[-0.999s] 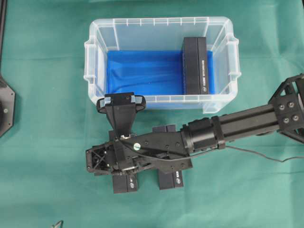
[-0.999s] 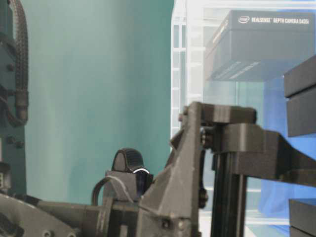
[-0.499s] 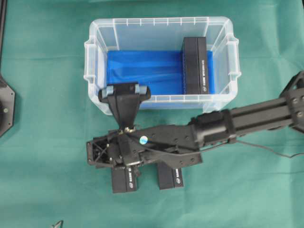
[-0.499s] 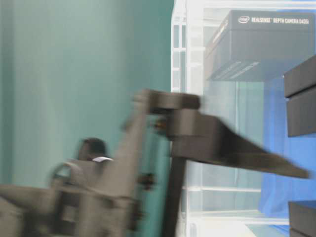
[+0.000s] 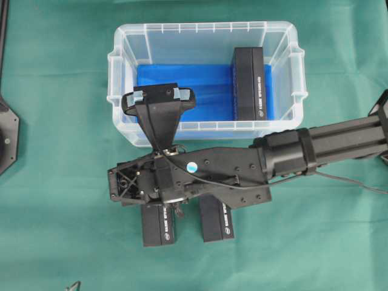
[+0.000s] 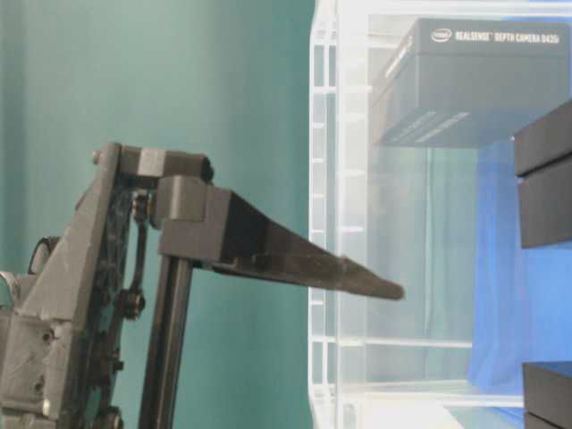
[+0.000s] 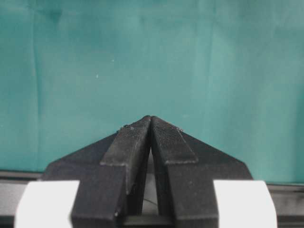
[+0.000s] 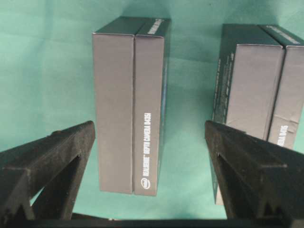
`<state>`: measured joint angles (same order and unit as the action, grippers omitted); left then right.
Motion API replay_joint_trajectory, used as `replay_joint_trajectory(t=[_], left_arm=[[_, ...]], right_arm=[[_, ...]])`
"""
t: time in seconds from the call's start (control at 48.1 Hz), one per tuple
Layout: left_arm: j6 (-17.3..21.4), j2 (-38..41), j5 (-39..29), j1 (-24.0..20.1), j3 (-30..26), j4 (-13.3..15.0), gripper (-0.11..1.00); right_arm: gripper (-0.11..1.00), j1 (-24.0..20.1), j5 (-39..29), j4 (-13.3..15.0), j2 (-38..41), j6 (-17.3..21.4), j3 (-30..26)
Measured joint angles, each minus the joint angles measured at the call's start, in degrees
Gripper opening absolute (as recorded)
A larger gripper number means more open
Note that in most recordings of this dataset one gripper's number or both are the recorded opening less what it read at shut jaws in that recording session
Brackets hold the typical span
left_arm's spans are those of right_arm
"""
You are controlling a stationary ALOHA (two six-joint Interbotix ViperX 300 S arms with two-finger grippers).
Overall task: Take the box out of the case with the right arm.
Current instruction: 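Lower the box onto the cloth beside the first box, then open the right gripper and withdraw it to the right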
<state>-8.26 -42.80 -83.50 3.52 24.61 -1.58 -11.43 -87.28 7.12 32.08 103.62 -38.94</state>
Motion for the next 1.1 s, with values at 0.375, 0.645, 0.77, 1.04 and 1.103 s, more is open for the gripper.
replay_joint_trajectory(t=[0.375,0.645,0.77,1.04,1.103], left_arm=[[0.0,0.2,0.0,-0.1,0.0,-0.1,0.0],[-0.2,0.3,0.0,-0.1,0.0,-0.1,0.0],[-0.2,0.4,0.0,-0.1,0.0,-0.1,0.0],[-0.2,0.3,0.0,0.0,0.0,-0.1,0.0],[-0.2,0.2,0.0,-0.1,0.0,-0.1,0.0]], right_arm=[[0.88,0.0,-3.3,0.0,-1.6,-1.4,0.2],[0.88,-0.5,-4.6,-0.1,-8.1,-1.1,9.3],[0.88,-1.1,-3.8,-0.1,-13.4,0.2,16.3],[0.88,-3.1,-2.6,-0.1,-26.5,5.0,32.6],[0.88,-3.8,-1.8,0.0,-29.8,6.3,36.8]])
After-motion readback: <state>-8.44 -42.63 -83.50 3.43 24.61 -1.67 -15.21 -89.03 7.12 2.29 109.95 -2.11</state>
